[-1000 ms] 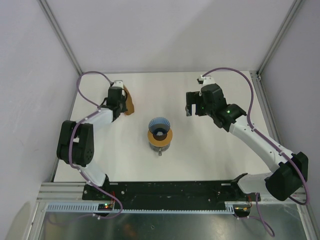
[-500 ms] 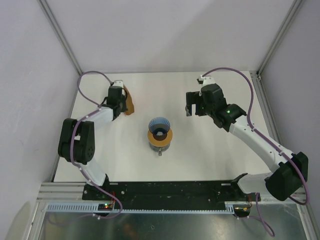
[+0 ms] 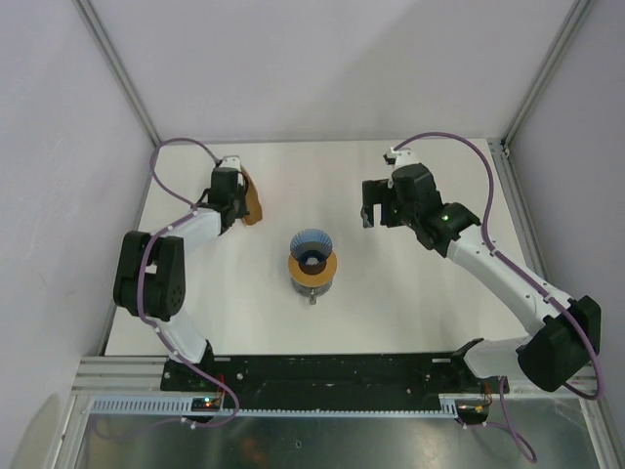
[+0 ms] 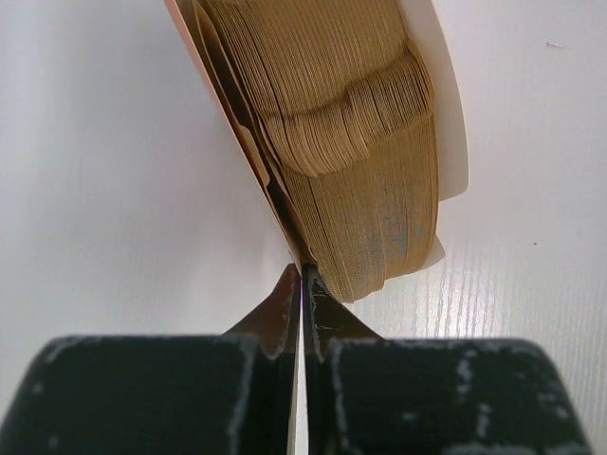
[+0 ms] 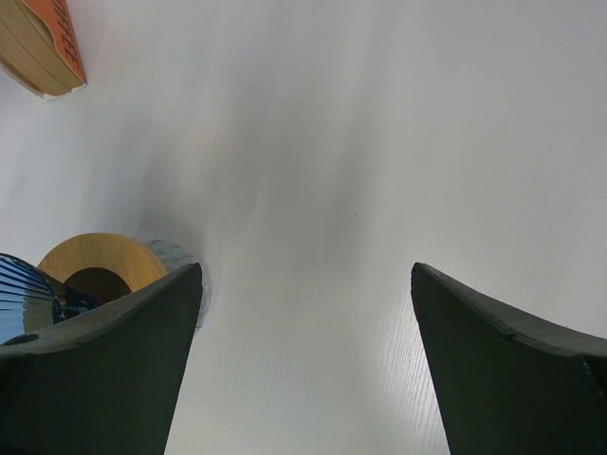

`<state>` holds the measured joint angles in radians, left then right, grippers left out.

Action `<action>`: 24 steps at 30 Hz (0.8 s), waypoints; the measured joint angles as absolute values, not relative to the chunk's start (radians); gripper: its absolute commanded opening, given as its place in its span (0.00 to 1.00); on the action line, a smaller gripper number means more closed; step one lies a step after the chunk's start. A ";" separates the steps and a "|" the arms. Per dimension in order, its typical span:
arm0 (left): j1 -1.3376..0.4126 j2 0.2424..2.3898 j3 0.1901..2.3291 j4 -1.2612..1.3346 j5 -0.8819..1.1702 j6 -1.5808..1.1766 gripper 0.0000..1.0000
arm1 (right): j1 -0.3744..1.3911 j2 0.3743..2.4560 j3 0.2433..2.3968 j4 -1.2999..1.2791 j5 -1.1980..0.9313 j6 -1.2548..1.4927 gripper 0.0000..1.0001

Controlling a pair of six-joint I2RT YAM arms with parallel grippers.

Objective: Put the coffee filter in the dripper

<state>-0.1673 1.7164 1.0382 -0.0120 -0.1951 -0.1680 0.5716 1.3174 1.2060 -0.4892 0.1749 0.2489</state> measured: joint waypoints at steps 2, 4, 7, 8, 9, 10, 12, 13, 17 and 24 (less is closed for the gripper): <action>-0.167 1.716 1.038 -0.012 -0.195 -0.168 0.00 | 0.572 1.319 1.206 -0.490 0.175 0.249 0.96; -0.167 1.716 1.038 -0.012 -0.195 -0.168 0.00 | 0.572 1.319 1.206 -0.489 0.175 0.249 0.96; -0.167 1.715 1.038 -0.012 -0.195 -0.168 0.00 | 0.572 1.322 1.206 -0.489 0.173 0.249 0.96; -0.167 1.712 1.037 -0.012 -0.194 -0.169 0.00 | 0.572 1.324 1.206 -0.489 0.171 0.249 0.95; -0.167 1.707 1.036 -0.013 -0.192 -0.169 0.00 | 0.572 1.326 1.206 -0.489 0.170 0.249 0.95; -0.167 1.703 1.035 -0.014 -0.189 -0.170 0.00 | 0.572 1.329 1.206 -0.489 0.168 0.249 0.96; -0.167 1.688 1.028 -0.015 -0.176 -0.177 0.00 | 0.572 1.333 1.206 -0.489 0.167 0.249 0.96; -0.167 1.681 1.026 -0.021 -0.170 -0.178 0.00 | 0.572 1.334 1.206 -0.489 0.165 0.249 0.95; -0.167 1.665 1.021 -0.034 -0.160 -0.184 0.00 | 0.572 1.334 1.206 -0.489 0.162 0.249 0.96; -0.167 1.665 1.021 -0.043 -0.154 -0.184 0.00 | 0.572 1.334 1.206 -0.489 0.159 0.249 0.96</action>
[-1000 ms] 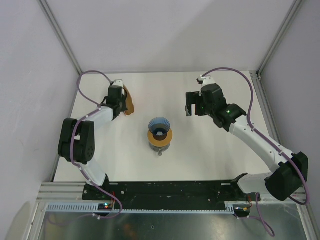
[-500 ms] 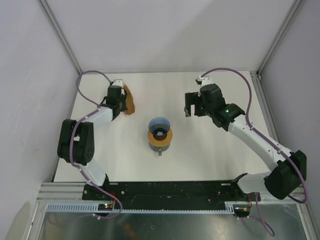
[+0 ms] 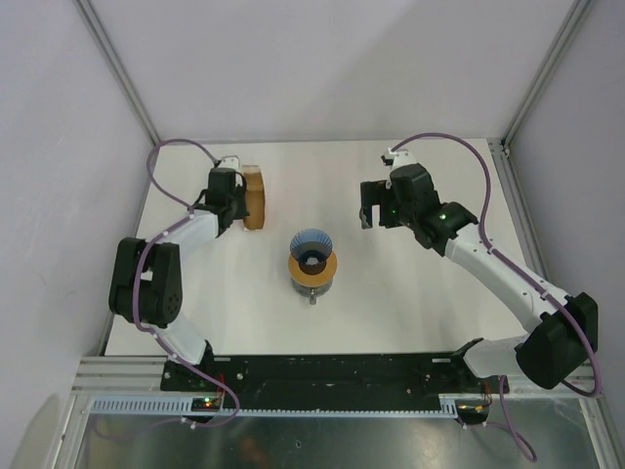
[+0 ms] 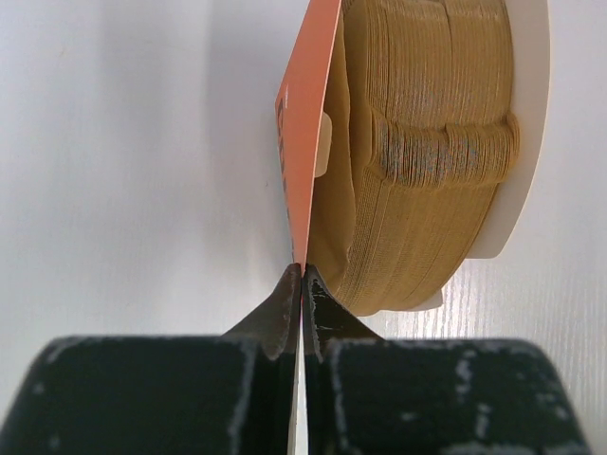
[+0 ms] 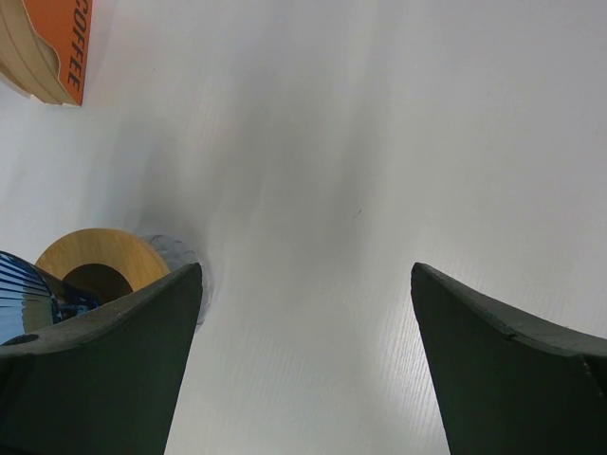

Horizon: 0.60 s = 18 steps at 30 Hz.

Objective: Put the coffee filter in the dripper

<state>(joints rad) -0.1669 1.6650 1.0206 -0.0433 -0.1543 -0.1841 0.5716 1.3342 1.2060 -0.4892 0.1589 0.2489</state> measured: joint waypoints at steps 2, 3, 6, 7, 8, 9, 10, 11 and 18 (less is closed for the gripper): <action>-0.167 1.665 1.021 -0.045 -0.154 -0.184 0.00 | 0.572 1.334 1.206 -0.489 0.159 0.249 0.96; -0.166 1.665 1.021 -0.047 -0.155 -0.184 0.00 | 0.572 1.334 1.206 -0.489 0.159 0.249 0.96; -0.162 1.665 1.021 -0.047 -0.155 -0.183 0.04 | 0.572 1.334 1.206 -0.490 0.159 0.249 0.96; -0.160 1.665 1.021 -0.047 -0.155 -0.182 0.06 | 0.572 1.334 1.206 -0.490 0.159 0.249 0.96; -0.157 1.665 1.021 -0.047 -0.155 -0.181 0.07 | 0.572 1.334 1.206 -0.489 0.159 0.249 0.96; -0.154 1.665 1.021 -0.047 -0.155 -0.179 0.08 | 0.572 1.334 1.206 -0.490 0.158 0.249 0.96; -0.151 1.665 1.021 -0.047 -0.155 -0.176 0.10 | 0.572 1.334 1.206 -0.490 0.157 0.249 0.96; -0.148 1.665 1.021 -0.047 -0.155 -0.175 0.12 | 0.572 1.334 1.206 -0.490 0.156 0.249 0.96; -0.145 1.665 1.021 -0.047 -0.155 -0.165 0.17 | 0.572 1.334 1.206 -0.489 0.150 0.249 0.96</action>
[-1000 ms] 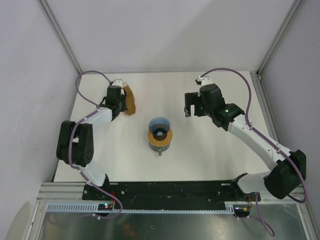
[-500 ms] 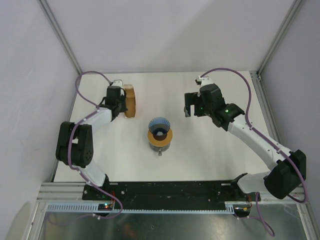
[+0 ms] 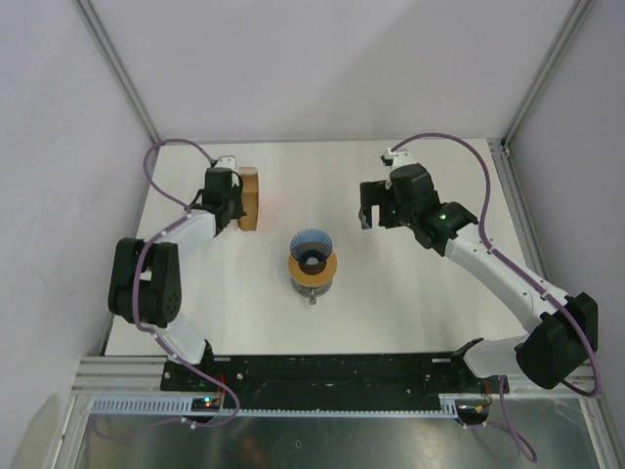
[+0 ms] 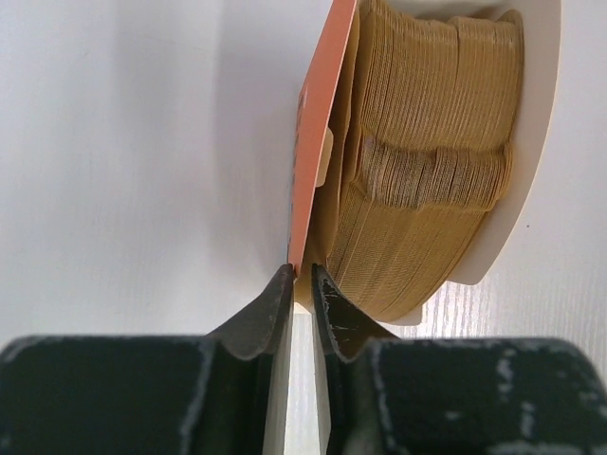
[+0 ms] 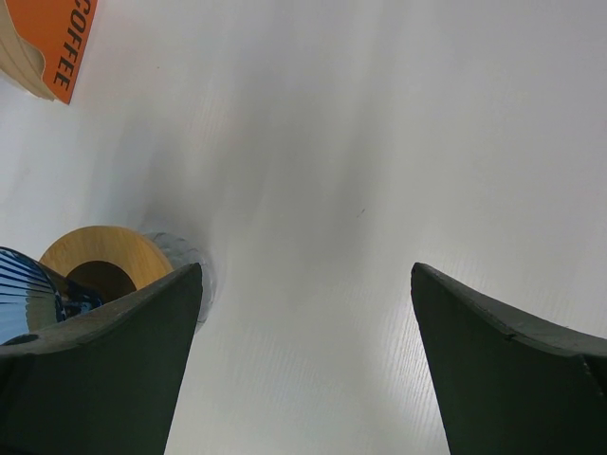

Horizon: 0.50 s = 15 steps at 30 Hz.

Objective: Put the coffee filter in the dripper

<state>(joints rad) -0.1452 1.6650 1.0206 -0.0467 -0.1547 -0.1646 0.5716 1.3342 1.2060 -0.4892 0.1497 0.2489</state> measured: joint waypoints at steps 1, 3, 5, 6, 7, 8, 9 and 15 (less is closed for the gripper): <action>-0.145 1.665 1.021 -0.047 -0.155 -0.164 0.17 | 0.572 1.334 1.206 -0.489 0.149 0.249 0.96; -0.145 1.665 1.021 -0.047 -0.155 -0.158 0.14 | 0.572 1.334 1.206 -0.489 0.149 0.249 0.95; -0.145 1.665 1.021 -0.047 -0.156 -0.157 0.09 | 0.572 1.334 1.206 -0.489 0.149 0.249 0.96; -0.145 1.665 1.021 -0.047 -0.158 -0.156 0.06 | 0.572 1.334 1.206 -0.490 0.149 0.249 0.96; -0.145 1.665 1.021 -0.047 -0.162 -0.155 0.04 | 0.572 1.334 1.206 -0.490 0.149 0.249 0.96; -0.145 1.665 1.021 -0.047 -0.165 -0.155 0.02 | 0.572 1.334 1.206 -0.489 0.149 0.249 0.96; -0.144 1.665 1.021 -0.047 -0.170 -0.152 0.01 | 0.572 1.334 1.206 -0.489 0.149 0.249 0.96; -0.144 1.665 1.021 -0.047 -0.180 -0.148 0.00 | 0.572 1.334 1.206 -0.489 0.142 0.249 0.96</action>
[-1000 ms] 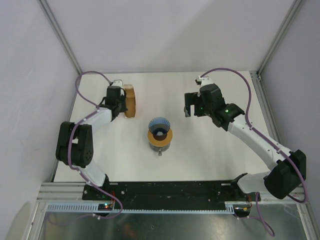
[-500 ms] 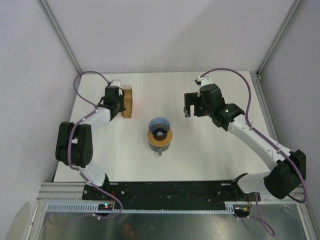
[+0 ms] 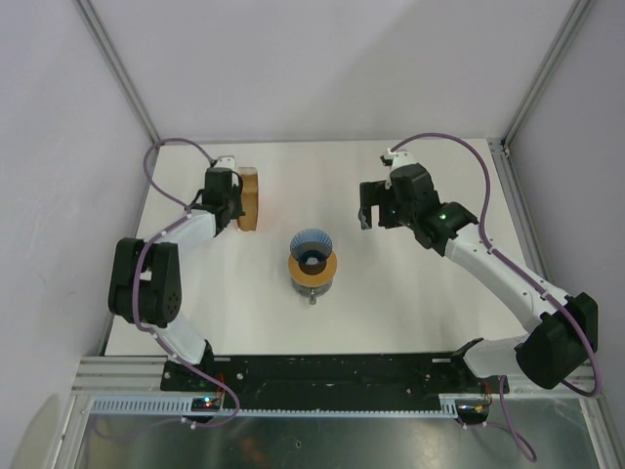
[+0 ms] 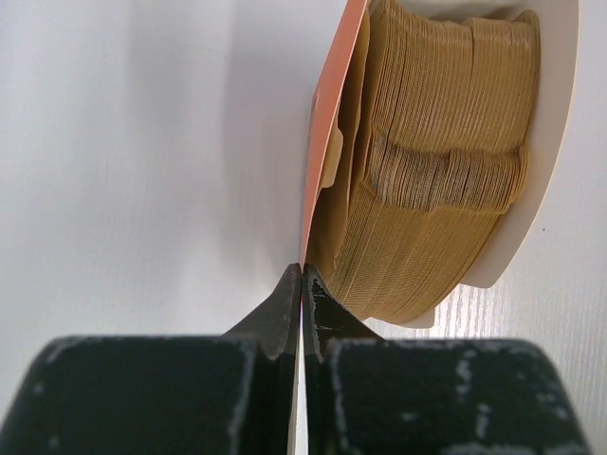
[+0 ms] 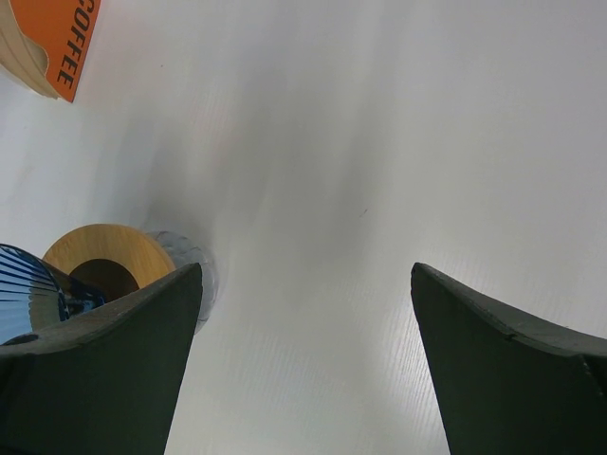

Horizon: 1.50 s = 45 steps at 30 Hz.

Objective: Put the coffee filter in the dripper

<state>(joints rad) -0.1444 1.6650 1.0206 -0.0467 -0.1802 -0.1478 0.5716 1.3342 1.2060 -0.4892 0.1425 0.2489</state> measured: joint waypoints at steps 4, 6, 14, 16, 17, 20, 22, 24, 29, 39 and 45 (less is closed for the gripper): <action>-0.144 1.665 1.021 -0.047 -0.180 -0.148 0.00 | 0.572 1.334 1.206 -0.489 0.141 0.249 0.96; -0.144 1.662 1.020 -0.047 -0.179 -0.148 0.00 | 0.572 1.334 1.206 -0.489 0.141 0.249 0.96; -0.144 1.601 0.985 -0.070 -0.151 -0.150 0.00 | 0.572 1.334 1.206 -0.489 0.140 0.249 0.96; -0.144 1.586 0.977 -0.073 -0.145 -0.150 0.00 | 0.572 1.334 1.206 -0.489 0.139 0.249 0.96; -0.144 1.581 0.975 -0.075 -0.142 -0.150 0.00 | 0.572 1.334 1.206 -0.489 0.139 0.249 0.96; -0.144 1.576 0.966 -0.077 -0.132 -0.150 0.00 | 0.572 1.334 1.206 -0.489 0.137 0.249 0.95; -0.144 1.576 0.961 -0.080 -0.126 -0.150 0.00 | 0.572 1.334 1.206 -0.489 0.136 0.249 0.95; -0.143 1.577 0.960 -0.084 -0.125 -0.150 0.00 | 0.572 1.334 1.206 -0.489 0.133 0.249 0.96; -0.132 1.593 0.960 -0.084 -0.124 -0.150 0.04 | 0.572 1.334 1.206 -0.490 0.131 0.249 0.96; -0.122 1.596 0.960 -0.084 -0.109 -0.155 0.13 | 0.572 1.334 1.206 -0.496 0.130 0.249 0.96; -0.122 1.596 0.960 -0.084 -0.108 -0.155 0.03 | 0.572 1.334 1.206 -0.497 0.130 0.249 0.95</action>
<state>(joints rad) -0.1219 1.5955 0.9604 -0.0845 -0.1078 -0.1547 0.5716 1.3342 1.2060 -0.4969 0.1299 0.2493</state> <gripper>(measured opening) 0.118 0.955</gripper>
